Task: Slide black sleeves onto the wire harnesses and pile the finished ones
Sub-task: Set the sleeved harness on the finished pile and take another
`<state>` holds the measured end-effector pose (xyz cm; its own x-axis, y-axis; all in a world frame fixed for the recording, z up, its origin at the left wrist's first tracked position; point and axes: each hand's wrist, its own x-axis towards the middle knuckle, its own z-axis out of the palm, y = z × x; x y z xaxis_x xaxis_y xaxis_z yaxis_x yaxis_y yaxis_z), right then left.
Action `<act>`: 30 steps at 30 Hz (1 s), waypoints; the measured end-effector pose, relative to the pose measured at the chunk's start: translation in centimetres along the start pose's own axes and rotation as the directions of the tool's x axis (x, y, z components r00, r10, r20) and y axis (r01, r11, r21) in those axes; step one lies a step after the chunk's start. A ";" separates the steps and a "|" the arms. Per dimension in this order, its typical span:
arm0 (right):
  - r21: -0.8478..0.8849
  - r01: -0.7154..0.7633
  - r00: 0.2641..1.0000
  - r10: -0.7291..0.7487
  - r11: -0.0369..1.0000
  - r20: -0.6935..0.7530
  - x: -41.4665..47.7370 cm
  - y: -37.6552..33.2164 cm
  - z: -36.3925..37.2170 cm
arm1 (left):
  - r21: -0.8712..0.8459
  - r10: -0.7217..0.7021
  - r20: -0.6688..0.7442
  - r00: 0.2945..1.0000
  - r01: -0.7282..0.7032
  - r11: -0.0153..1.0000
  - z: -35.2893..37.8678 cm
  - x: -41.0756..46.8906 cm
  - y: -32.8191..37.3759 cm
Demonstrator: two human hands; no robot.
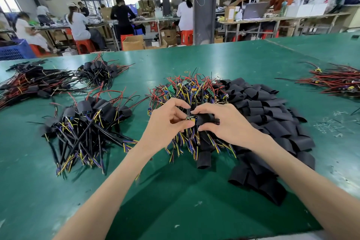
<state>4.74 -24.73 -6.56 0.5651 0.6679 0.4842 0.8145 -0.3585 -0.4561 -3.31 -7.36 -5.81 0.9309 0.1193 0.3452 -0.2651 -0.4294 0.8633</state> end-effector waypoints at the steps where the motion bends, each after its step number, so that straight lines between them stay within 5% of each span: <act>1: -0.001 -0.005 1.000 0.005 1.000 -0.001 0.0 -0.1 0.0 | -0.010 -0.013 -0.007 1.000 0.013 1.000 0.1 0.0 0.0; 6: -0.033 0.015 0.998 -0.017 0.999 -0.062 -0.1 -0.4 -0.1 | 0.025 -0.062 -0.099 0.993 0.065 0.998 0.2 0.1 -0.1; 16: -0.059 0.041 0.997 -0.044 0.997 -0.059 -0.2 -0.6 0.3 | -0.047 -0.094 -0.062 0.994 0.091 0.995 -0.2 0.1 -0.1; 26: 0.004 0.021 0.999 -0.021 1.000 -0.038 -0.2 -0.5 0.6 | 0.023 -0.029 -0.091 0.995 0.031 0.999 0.2 0.1 0.0; 30: -0.135 -0.027 0.986 0.004 0.990 -0.169 0.1 0.4 -0.3 | 0.126 0.080 -0.239 0.968 -0.051 0.991 -1.4 0.5 0.5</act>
<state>5.17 -25.02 -6.43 0.5825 0.5467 0.6015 0.8091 -0.4612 -0.3643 -3.37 -6.31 -4.71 0.8192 0.2953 0.4915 -0.2783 -0.5446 0.7911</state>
